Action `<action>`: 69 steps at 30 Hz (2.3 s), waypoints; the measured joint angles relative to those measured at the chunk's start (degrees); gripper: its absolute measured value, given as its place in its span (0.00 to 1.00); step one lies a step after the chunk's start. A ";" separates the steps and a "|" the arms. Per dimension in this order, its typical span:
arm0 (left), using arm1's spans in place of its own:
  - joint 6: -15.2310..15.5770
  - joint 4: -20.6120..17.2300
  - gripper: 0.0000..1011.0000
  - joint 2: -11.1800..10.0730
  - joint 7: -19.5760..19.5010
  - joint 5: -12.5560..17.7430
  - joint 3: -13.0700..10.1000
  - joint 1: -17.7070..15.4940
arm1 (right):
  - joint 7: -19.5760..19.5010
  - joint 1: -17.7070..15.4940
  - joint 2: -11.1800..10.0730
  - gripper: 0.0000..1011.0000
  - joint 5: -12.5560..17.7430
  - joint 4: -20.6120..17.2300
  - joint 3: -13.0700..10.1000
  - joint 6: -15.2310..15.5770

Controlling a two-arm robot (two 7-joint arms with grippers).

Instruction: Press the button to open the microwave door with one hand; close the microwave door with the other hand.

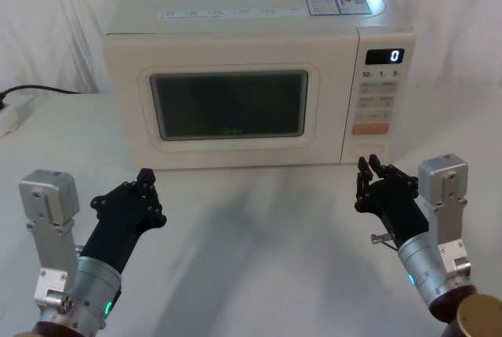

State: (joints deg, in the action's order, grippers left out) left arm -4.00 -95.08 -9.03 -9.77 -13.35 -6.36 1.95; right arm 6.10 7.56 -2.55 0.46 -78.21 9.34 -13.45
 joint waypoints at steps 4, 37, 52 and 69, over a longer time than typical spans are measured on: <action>0.00 0.00 0.00 -0.01 0.00 0.00 0.00 0.00 | 0.00 0.00 0.00 0.27 0.00 0.00 0.00 0.00; 0.00 0.00 0.00 0.00 0.00 0.00 0.00 0.00 | 0.00 0.00 0.00 0.99 0.00 0.00 0.00 0.00; 0.00 0.00 0.05 0.00 0.00 0.00 0.00 0.00 | 0.00 0.00 0.00 0.99 0.00 0.00 0.00 0.00; 0.00 0.00 0.55 0.00 0.00 0.00 0.00 0.00 | 0.00 0.00 0.00 0.99 0.00 0.00 0.00 0.00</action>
State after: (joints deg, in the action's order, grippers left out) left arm -4.00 -95.08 -9.03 -9.77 -13.35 -6.36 1.96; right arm 6.10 7.56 -2.55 0.46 -78.21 9.34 -13.45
